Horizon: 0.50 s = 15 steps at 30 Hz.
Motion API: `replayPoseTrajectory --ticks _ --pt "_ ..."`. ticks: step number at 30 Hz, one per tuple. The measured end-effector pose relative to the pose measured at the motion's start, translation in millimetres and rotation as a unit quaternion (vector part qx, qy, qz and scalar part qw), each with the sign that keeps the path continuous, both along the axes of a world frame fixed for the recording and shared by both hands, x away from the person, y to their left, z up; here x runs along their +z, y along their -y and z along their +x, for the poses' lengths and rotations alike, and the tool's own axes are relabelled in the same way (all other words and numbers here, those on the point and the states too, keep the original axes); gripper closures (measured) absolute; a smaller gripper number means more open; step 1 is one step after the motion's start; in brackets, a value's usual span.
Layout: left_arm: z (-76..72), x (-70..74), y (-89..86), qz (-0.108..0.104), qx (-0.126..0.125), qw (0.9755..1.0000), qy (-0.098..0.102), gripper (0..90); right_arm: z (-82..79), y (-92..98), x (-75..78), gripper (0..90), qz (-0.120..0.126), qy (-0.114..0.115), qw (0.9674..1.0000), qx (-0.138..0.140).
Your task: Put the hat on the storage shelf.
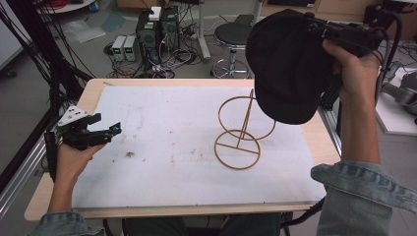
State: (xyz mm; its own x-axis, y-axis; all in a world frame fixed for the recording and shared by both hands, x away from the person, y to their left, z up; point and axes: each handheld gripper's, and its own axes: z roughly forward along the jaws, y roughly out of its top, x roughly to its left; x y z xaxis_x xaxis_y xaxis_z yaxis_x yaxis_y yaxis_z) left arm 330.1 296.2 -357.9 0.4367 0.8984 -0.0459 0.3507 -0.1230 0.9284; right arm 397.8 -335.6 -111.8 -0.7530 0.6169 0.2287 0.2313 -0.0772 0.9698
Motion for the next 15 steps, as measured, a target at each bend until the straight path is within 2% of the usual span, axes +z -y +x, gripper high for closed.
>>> replayPoseTrajectory --ticks 8,11,15 --pt "-0.3 0.2 -1.0 0.001 0.000 1.0000 0.000 17.5 0.6 -22.6 -23.0 71.8 0.006 -0.031 0.9972 0.068" --pt "0.0 0.0 -1.6 0.002 0.000 1.0000 -0.001 17.5 1.2 -31.1 -29.5 71.5 -0.008 -0.043 0.9958 0.080" --pt "-0.3 0.3 -0.8 0.001 0.001 1.0000 0.001 17.5 -0.8 -41.0 -36.7 71.4 -0.022 -0.046 0.9944 0.092"
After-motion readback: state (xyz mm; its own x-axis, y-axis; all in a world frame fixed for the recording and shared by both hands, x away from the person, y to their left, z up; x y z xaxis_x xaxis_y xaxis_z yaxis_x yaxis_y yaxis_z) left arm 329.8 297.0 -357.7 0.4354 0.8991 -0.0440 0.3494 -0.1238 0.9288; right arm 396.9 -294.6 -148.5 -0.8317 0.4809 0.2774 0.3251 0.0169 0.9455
